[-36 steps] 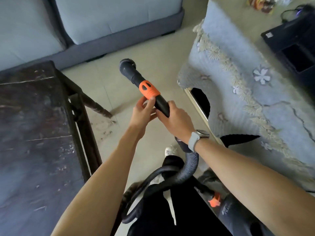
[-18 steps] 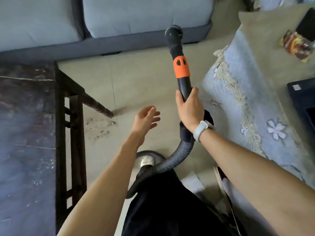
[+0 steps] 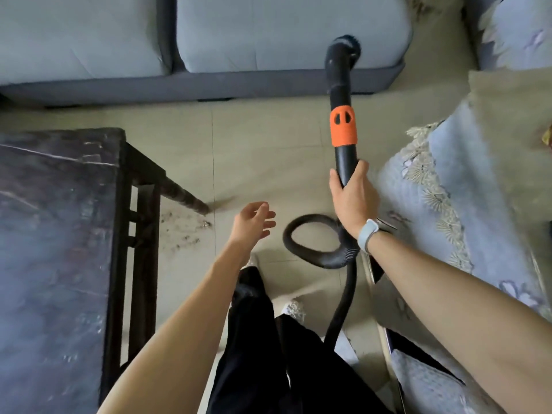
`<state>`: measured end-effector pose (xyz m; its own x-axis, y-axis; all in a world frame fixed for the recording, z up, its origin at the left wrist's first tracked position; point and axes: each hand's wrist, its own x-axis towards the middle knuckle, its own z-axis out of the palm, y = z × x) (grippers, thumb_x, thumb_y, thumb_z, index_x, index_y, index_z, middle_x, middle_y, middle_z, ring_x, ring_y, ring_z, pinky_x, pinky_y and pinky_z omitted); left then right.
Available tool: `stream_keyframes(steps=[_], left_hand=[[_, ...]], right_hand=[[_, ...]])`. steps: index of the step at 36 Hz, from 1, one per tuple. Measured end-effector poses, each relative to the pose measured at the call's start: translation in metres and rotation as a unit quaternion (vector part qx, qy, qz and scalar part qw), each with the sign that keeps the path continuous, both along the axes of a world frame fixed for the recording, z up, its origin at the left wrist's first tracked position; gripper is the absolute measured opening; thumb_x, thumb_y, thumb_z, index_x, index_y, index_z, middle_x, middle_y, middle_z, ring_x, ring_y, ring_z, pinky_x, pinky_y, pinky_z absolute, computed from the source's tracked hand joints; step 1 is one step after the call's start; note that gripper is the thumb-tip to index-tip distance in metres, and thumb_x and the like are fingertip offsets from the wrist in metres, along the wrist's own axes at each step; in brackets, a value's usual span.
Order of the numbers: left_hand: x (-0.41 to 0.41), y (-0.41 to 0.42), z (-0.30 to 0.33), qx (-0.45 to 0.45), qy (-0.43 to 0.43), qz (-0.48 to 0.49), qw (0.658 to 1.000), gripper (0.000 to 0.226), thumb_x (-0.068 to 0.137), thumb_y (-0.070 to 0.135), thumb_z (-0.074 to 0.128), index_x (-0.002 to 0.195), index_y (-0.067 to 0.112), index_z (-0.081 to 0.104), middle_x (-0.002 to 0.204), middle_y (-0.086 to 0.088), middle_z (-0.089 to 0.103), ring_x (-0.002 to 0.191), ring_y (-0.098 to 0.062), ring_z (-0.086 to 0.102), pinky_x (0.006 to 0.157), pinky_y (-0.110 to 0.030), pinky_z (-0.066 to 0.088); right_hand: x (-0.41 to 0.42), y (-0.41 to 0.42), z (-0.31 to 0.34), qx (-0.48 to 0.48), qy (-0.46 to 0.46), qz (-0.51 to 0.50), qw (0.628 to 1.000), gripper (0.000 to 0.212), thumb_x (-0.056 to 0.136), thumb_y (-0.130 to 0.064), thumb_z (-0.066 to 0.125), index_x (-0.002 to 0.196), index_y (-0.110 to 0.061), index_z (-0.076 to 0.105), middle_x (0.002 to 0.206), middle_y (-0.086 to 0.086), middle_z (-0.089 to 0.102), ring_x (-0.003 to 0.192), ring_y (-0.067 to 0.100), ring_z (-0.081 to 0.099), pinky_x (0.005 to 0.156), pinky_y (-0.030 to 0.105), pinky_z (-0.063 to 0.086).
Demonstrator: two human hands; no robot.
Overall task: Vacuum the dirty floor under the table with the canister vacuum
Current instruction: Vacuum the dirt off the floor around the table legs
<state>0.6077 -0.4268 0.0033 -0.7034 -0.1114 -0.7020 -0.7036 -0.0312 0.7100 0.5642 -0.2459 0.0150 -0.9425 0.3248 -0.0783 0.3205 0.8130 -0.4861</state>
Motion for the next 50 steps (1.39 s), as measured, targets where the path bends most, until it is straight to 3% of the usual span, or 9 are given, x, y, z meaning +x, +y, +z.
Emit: stream_keyframes(steps=[11, 21, 26, 32, 36, 39, 42, 45, 50], left_hand=[[-0.051, -0.090, -0.022, -0.008, -0.037, 0.029, 0.999, 0.021, 0.100, 0.022, 0.047, 0.115, 0.012, 0.057, 0.096, -0.001, 0.065, 0.087, -0.019, 0.063, 0.090, -0.038, 0.050], [-0.125, -0.119, -0.015, -0.030, -0.036, 0.015, 0.999, 0.016, 0.098, 0.022, 0.047, 0.109, 0.014, 0.057, 0.094, 0.001, 0.066, 0.083, -0.015, 0.064, 0.088, -0.036, 0.052], [-0.180, -0.093, -0.017, -0.025, -0.040, -0.038, 0.998, 0.019, 0.099, 0.022, 0.048, 0.113, 0.013, 0.056, 0.094, 0.002, 0.064, 0.083, -0.015, 0.063, 0.084, -0.033, 0.051], [-0.259, -0.020, -0.028, -0.035, -0.080, -0.177, 0.980, 0.019, 0.098, 0.024, 0.047, 0.112, 0.013, 0.055, 0.107, -0.004, 0.060, 0.084, -0.018, 0.061, 0.081, -0.032, 0.050], [-0.298, 0.032, -0.039, -0.046, -0.117, -0.277, 0.953, 0.047, 0.098, 0.030, 0.048, 0.140, 0.010, 0.039, 0.128, -0.008, 0.054, 0.090, -0.018, 0.061, 0.090, -0.035, 0.051], [-0.318, 0.071, -0.044, -0.046, -0.126, -0.340, 0.931, 0.057, 0.099, 0.030, 0.047, 0.147, 0.007, 0.027, 0.119, -0.007, 0.052, 0.093, -0.020, 0.058, 0.087, -0.036, 0.051], [-0.332, 0.114, -0.042, -0.037, -0.137, -0.416, 0.898, 0.031, 0.097, 0.026, 0.050, 0.122, 0.006, 0.050, 0.096, -0.008, 0.058, 0.078, -0.019, 0.058, 0.063, -0.028, 0.048], [-0.336, 0.141, -0.039, -0.016, -0.142, -0.482, 0.865, 0.010, 0.097, 0.022, 0.052, 0.088, 0.019, 0.054, 0.086, -0.004, 0.063, 0.074, -0.016, 0.063, 0.060, -0.022, 0.052], [-0.339, 0.162, -0.037, 0.018, -0.169, -0.604, 0.779, 0.010, 0.099, 0.023, 0.051, 0.106, 0.016, 0.053, 0.094, -0.002, 0.064, 0.081, -0.013, 0.065, 0.064, -0.021, 0.056]], right_hand=[[-0.038, -0.053, -0.051, 0.171, -0.162, 0.252, 0.939, 0.043, 0.096, -0.042, 0.049, 0.115, -0.003, 0.047, 0.097, 0.016, 0.064, 0.079, 0.038, 0.065, 0.059, 0.035, 0.037], [-0.115, -0.082, -0.038, 0.138, -0.173, 0.212, 0.952, 0.037, 0.096, -0.037, 0.050, 0.114, -0.005, 0.043, 0.093, 0.015, 0.064, 0.077, 0.038, 0.062, 0.058, 0.034, 0.034], [-0.153, -0.070, -0.042, 0.067, -0.192, 0.138, 0.969, 0.037, 0.096, -0.041, 0.048, 0.110, -0.007, 0.040, 0.074, 0.006, 0.052, 0.064, 0.034, 0.054, 0.055, 0.033, 0.034], [-0.175, -0.034, -0.062, -0.114, -0.253, 0.001, 0.961, 0.039, 0.094, -0.045, 0.050, 0.108, -0.010, 0.041, 0.075, 0.012, 0.060, 0.065, 0.036, 0.062, 0.057, 0.038, 0.049], [-0.175, -0.012, -0.064, -0.196, -0.243, -0.050, 0.949, 0.037, 0.094, -0.042, 0.054, 0.105, -0.009, 0.041, 0.071, 0.012, 0.058, 0.061, 0.036, 0.061, 0.054, 0.039, 0.048], [-0.173, -0.001, -0.063, -0.244, -0.235, -0.111, 0.934, 0.033, 0.093, -0.041, 0.056, 0.101, -0.011, 0.043, 0.062, 0.004, 0.053, 0.058, 0.033, 0.057, 0.052, 0.034, 0.042], [-0.167, 0.010, -0.062, -0.307, -0.224, -0.191, 0.905, 0.034, 0.093, -0.042, 0.056, 0.109, -0.013, 0.048, 0.075, 0.010, 0.062, 0.064, 0.032, 0.060, 0.062, 0.040, 0.049], [-0.159, 0.010, -0.058, -0.338, -0.208, -0.282, 0.874, 0.030, 0.094, -0.039, 0.056, 0.110, -0.015, 0.049, 0.081, 0.010, 0.063, 0.061, 0.021, 0.058, 0.064, 0.039, 0.050], [-0.148, -0.009, -0.050, -0.340, -0.147, -0.442, 0.817, 0.024, 0.092, -0.041, 0.059, 0.104, -0.023, 0.049, 0.085, 0.005, 0.064, 0.074, 0.024, 0.062, 0.070, 0.035, 0.049]])
